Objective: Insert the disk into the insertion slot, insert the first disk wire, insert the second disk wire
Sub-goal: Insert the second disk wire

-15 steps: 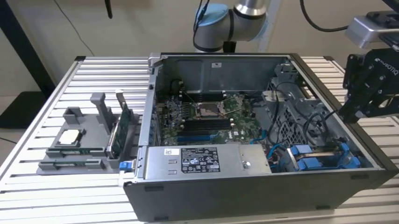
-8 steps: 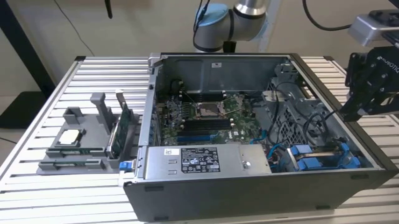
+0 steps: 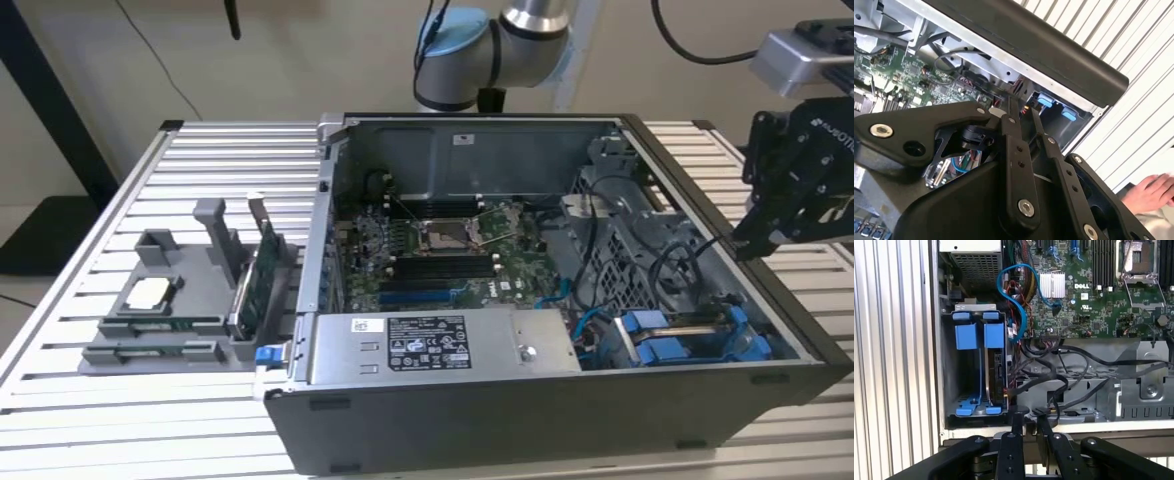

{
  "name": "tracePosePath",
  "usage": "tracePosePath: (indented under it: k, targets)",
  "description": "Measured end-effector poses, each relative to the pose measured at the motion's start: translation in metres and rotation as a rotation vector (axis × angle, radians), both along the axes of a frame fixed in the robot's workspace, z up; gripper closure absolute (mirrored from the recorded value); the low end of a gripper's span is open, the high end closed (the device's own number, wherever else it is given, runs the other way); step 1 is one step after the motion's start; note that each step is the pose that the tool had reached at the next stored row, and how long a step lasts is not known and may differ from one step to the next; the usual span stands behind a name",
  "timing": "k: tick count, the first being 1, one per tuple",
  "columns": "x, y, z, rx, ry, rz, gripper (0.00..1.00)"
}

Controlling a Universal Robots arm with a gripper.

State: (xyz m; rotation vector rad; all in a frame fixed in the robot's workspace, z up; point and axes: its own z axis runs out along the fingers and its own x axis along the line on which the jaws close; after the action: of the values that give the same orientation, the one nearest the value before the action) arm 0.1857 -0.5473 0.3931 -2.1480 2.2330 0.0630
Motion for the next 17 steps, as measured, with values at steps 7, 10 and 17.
tracePosePath:
  k: [7,10,17]
  targets:
    - [0.0019,0.0001,-0.0003,-0.0002,-0.0001,0.0,0.73]
    - [0.0022,0.0001,-0.0012,-0.0001,-0.0001,0.0,0.73]
    - [0.0023,0.0001,-0.0038,0.0,0.0,0.0,0.73]
